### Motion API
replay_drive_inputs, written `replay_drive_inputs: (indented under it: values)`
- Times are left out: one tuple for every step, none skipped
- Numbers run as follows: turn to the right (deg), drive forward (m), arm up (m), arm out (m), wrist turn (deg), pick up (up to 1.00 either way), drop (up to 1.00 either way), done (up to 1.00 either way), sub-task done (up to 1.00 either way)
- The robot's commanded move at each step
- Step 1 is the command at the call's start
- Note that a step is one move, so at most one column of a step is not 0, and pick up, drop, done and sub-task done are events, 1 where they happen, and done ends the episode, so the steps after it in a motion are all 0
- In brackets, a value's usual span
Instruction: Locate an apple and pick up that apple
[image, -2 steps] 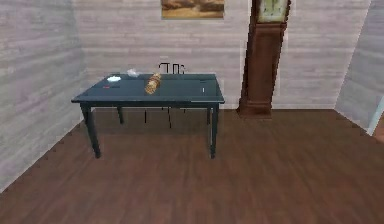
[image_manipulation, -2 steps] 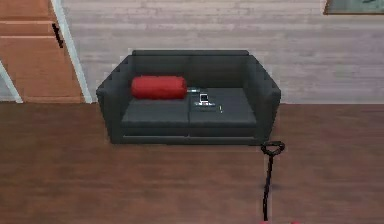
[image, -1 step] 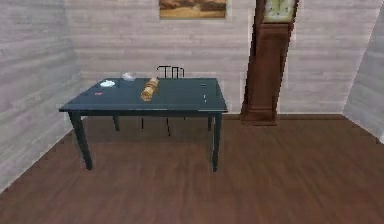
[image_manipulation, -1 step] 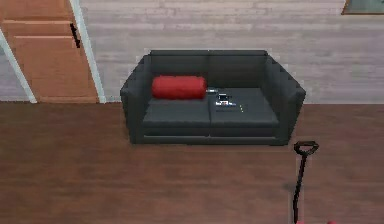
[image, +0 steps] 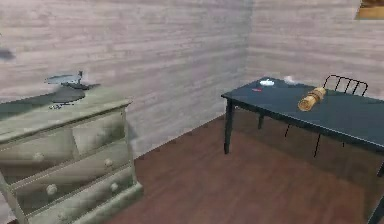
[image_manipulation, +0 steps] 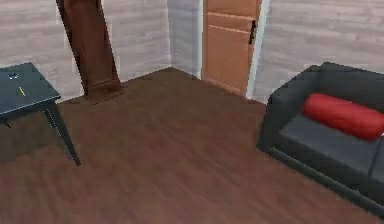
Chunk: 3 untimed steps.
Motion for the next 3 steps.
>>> replay_drive_inputs:
  values:
    - [-30.0, 0.0, 0.0, 0.0, 0.0, 0.0, 0.0, 0.0, 0.0]
    - [0.0, 0.15, 0.0, 0.0, 0.0, 0.0, 0.0, 0.0, 0.0]
    - [-45.0, 0.0, 0.0, 0.0, 0.0, 0.0, 0.0, 0.0, 0.0]
